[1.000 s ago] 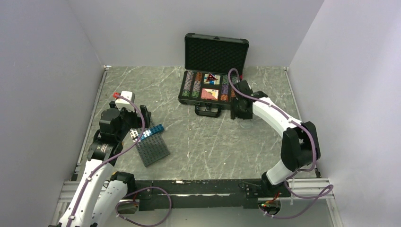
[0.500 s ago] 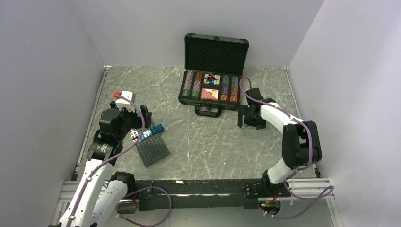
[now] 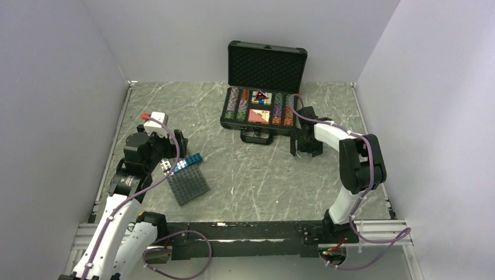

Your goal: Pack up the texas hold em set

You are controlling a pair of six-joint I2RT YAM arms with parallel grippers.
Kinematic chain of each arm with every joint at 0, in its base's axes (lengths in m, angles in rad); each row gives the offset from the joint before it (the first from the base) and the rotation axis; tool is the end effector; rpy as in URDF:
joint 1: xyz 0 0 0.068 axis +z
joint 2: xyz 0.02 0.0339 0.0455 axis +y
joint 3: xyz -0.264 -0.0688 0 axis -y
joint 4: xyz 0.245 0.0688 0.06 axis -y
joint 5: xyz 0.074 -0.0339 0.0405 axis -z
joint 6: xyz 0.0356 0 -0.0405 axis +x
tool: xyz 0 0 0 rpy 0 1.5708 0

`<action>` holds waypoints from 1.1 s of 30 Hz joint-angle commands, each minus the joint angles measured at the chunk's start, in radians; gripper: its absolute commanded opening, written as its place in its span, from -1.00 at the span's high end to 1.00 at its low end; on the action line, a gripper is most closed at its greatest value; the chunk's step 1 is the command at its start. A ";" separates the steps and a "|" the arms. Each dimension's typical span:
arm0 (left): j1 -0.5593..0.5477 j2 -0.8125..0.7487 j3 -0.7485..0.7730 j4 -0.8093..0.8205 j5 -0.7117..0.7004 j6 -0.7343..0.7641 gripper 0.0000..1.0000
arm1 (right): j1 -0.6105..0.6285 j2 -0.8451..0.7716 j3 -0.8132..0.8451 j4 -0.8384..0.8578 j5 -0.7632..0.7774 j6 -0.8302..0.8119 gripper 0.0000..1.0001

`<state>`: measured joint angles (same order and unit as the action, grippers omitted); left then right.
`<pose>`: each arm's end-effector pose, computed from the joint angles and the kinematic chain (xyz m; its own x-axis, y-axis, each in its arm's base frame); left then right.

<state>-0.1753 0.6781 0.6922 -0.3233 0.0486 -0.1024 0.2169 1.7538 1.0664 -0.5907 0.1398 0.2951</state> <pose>0.1601 -0.0301 0.3092 -0.3205 -0.0469 -0.9461 0.1880 0.9758 -0.1121 0.3204 0.0655 0.1594 -0.9452 0.0866 -0.3149 0.1056 0.9934 -0.0437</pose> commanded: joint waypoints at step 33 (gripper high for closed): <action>0.005 -0.006 0.040 0.009 0.015 -0.019 -0.99 | 0.075 -0.111 -0.021 -0.025 0.031 0.038 0.40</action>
<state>-0.1753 0.6781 0.6922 -0.3237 0.0559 -0.1169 0.2554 1.7481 1.0710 -0.5842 0.1532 0.2878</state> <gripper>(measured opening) 0.994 0.629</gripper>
